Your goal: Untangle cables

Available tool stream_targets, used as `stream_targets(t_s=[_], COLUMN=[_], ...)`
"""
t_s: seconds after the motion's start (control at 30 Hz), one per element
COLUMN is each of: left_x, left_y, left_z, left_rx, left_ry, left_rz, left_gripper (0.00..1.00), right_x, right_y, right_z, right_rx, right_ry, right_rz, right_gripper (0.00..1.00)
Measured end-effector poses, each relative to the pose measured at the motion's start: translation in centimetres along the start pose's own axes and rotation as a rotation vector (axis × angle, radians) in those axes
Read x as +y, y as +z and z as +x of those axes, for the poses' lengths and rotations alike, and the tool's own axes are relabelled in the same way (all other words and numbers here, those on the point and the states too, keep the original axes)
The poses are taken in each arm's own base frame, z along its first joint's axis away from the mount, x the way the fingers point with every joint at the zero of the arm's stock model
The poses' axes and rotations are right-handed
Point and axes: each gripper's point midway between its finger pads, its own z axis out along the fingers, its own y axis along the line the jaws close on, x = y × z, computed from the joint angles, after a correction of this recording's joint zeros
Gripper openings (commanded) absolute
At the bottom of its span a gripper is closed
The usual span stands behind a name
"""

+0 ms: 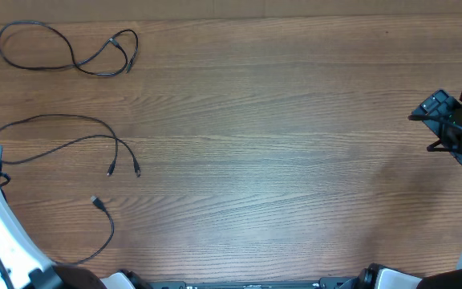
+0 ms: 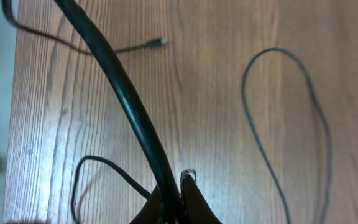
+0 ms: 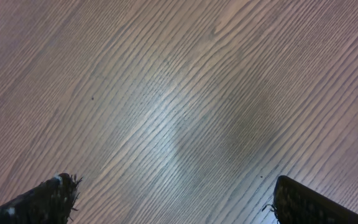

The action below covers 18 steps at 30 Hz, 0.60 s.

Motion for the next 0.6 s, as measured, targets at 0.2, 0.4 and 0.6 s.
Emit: stream_targets(t_s=[0.2, 0.4, 0.6], left_x=[-0.3, 0.8, 1.1], left_y=[4.7, 7.6, 8.1], left_z=[1.8, 4.1, 4.1], left_rx=[0.091, 0.188, 0.195], left_ry=[0.05, 0.103, 0.098], left_rz=[-0.111, -0.223, -0.238], left_gripper=[0.04, 0.05, 0.05], right_x=[0.0, 0.0, 0.0], right_y=[0.0, 0.0, 0.0], right_z=[0.0, 0.0, 0.0], right_rx=[0.0, 0.0, 0.0], right_ry=[0.0, 0.0, 0.0], right_rz=[0.0, 0.0, 0.0], right_gripper=[1.0, 1.0, 1.0])
